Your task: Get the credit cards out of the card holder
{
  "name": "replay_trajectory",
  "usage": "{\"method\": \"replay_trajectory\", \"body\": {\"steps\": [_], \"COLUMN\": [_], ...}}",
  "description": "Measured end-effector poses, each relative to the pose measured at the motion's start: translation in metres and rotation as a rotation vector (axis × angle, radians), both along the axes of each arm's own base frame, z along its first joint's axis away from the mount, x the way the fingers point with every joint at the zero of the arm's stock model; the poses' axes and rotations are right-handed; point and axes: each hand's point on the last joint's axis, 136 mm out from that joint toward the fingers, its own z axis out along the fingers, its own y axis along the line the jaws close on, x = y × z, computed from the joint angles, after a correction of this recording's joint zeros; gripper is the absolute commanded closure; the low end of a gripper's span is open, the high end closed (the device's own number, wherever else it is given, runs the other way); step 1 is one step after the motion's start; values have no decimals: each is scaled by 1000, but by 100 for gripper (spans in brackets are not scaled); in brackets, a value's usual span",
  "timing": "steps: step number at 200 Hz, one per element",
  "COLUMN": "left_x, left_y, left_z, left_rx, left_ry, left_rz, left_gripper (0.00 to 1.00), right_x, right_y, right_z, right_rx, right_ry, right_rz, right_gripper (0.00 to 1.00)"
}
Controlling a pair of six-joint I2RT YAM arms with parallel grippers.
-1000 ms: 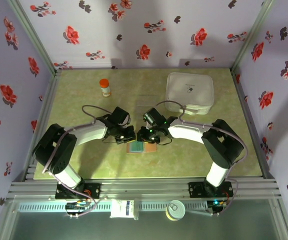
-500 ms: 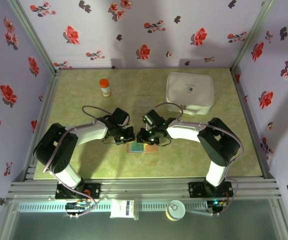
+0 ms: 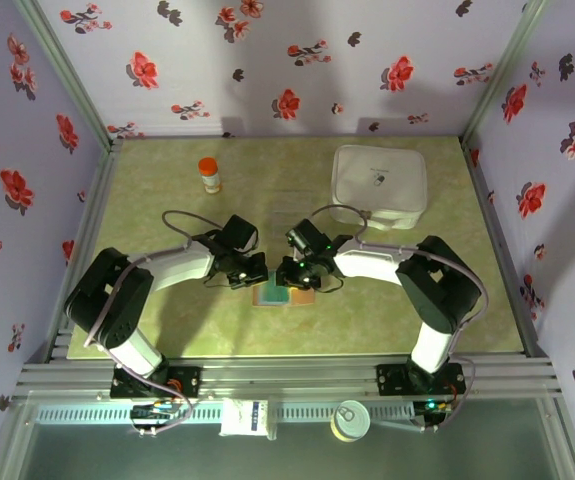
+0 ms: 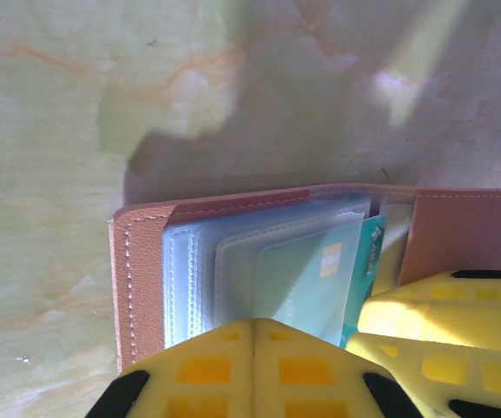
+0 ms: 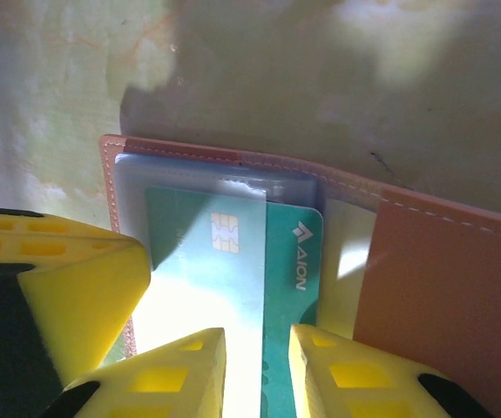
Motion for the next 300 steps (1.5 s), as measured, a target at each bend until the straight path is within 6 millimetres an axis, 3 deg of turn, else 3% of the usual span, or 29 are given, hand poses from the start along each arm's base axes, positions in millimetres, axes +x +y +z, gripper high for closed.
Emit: {"method": "replay_trajectory", "body": {"steps": [58,129,177,231,300], "left_x": [-2,0,-3,-6,-5], "left_y": [2,-3,-10,-10,-12], "left_z": [-1,6,9,-4,-4], "left_rx": [10,7,0,14,6], "left_ry": [2,-3,-8,24,21], "left_rz": [-9,-21,-42,-46,-51], "left_gripper": [96,97,98,99,100], "right_x": [-3,-1,-2,-1,-1], "right_y": [-6,-14,-23,-16,-12], "right_z": [-1,18,7,-3,-5], "right_rx": [-16,17,19,56,112], "right_ry": [2,-30,-15,1,16], "right_rz": [-6,-24,-40,-35,-52], "right_gripper": [73,70,70,71,78]}}
